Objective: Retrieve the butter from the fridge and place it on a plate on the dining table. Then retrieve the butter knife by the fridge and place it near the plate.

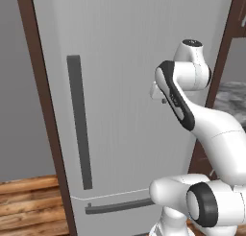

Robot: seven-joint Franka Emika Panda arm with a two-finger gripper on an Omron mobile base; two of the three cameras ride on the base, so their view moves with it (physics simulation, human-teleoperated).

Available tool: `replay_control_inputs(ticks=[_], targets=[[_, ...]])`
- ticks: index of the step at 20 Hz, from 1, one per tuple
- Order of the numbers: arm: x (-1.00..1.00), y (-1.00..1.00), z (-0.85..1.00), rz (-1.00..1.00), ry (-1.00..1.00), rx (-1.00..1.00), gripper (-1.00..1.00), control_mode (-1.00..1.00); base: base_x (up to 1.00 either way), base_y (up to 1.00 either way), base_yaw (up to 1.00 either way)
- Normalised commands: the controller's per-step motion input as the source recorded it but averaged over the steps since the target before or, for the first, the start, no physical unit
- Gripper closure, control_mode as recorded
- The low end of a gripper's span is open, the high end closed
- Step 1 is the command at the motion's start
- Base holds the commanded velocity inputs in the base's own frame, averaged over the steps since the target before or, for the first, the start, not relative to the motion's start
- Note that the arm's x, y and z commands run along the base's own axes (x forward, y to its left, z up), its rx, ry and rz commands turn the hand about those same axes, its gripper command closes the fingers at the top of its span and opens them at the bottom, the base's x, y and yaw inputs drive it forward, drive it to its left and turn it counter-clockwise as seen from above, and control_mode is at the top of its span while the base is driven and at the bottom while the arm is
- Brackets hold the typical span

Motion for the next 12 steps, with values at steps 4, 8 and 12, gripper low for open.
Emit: replay_control_inputs(ticks=[4, 8, 12], targets=[[0.00, 0.00, 0.00, 0.00, 0.00, 0.00, -1.00, 1.00, 0.00, 0.00, 0.00], [0.00, 0.00, 0.00, 0.00, 0.00, 0.00, -1.00, 1.00, 0.00, 0.00, 0.00], [0.00, 0.00, 0.00, 0.00, 0.00, 0.00, -1.00, 1.00, -0.16, 0.13, -0.01]])
